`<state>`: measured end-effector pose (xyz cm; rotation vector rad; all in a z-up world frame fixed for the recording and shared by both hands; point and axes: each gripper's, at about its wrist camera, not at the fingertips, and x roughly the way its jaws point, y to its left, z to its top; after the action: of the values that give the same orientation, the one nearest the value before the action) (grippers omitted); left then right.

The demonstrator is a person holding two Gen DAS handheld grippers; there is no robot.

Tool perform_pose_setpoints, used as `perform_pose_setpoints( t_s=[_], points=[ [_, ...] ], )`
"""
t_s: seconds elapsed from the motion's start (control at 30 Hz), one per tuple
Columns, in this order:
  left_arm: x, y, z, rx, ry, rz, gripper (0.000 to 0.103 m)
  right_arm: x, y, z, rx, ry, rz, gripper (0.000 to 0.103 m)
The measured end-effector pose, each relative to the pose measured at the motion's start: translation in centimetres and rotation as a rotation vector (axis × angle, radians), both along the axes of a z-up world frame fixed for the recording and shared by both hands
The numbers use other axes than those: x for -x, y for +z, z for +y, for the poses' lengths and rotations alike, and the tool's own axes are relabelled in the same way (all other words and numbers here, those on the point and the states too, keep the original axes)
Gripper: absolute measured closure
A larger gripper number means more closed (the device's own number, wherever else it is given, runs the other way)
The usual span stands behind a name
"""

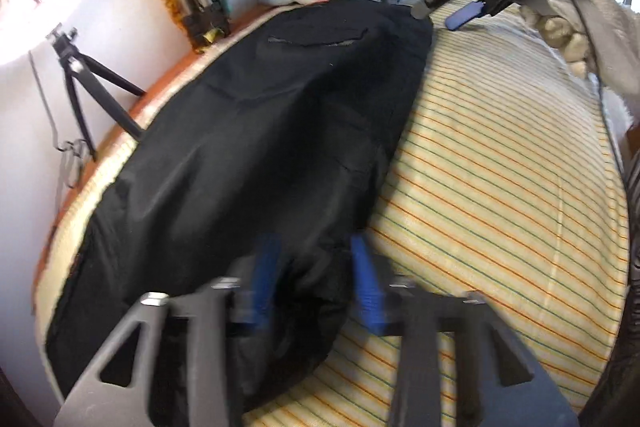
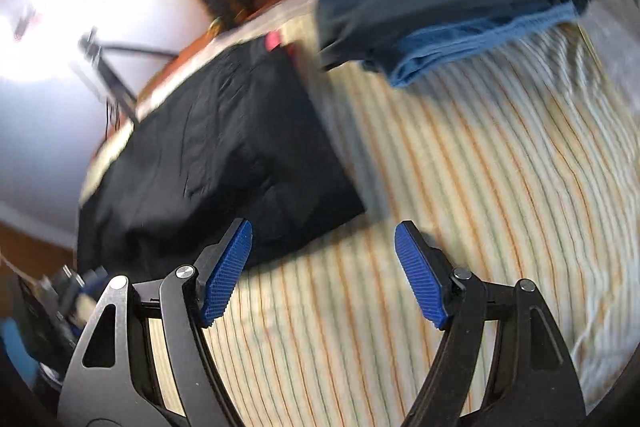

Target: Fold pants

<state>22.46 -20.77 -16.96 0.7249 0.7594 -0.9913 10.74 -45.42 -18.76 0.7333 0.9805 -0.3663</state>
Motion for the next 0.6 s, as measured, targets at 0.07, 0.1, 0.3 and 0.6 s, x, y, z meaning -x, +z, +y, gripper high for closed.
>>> perform_pose_setpoints(
  t_s=[0.07, 0.1, 0.3, 0.6],
  points=[
    [0.3, 0.0, -0.1, 0.013, -0.009, 0.005, 0.09, -0.2, -0.5, -1.0, -0.038, -0.034, -0.029, 0.026],
    [0.4, 0.1, -0.1, 0.016, -0.014, -0.001, 0.091, -0.2, -0.7, -1.4, -0.046, -0.046, -0.039, 0.026],
    [0.9, 1.8, 0.7, 0.062, -0.044, -0.018, 0.094, -0.8, -1.2, -1.4, -0.014, -0.054, -0.057, 0.033],
    [1.6, 0.0, 0.7, 0.042, -0.079, 0.032, 0.095, -1.0, 2.6, 0.4, 0.215, 0.01, -0.048, 0.099]
  ],
)
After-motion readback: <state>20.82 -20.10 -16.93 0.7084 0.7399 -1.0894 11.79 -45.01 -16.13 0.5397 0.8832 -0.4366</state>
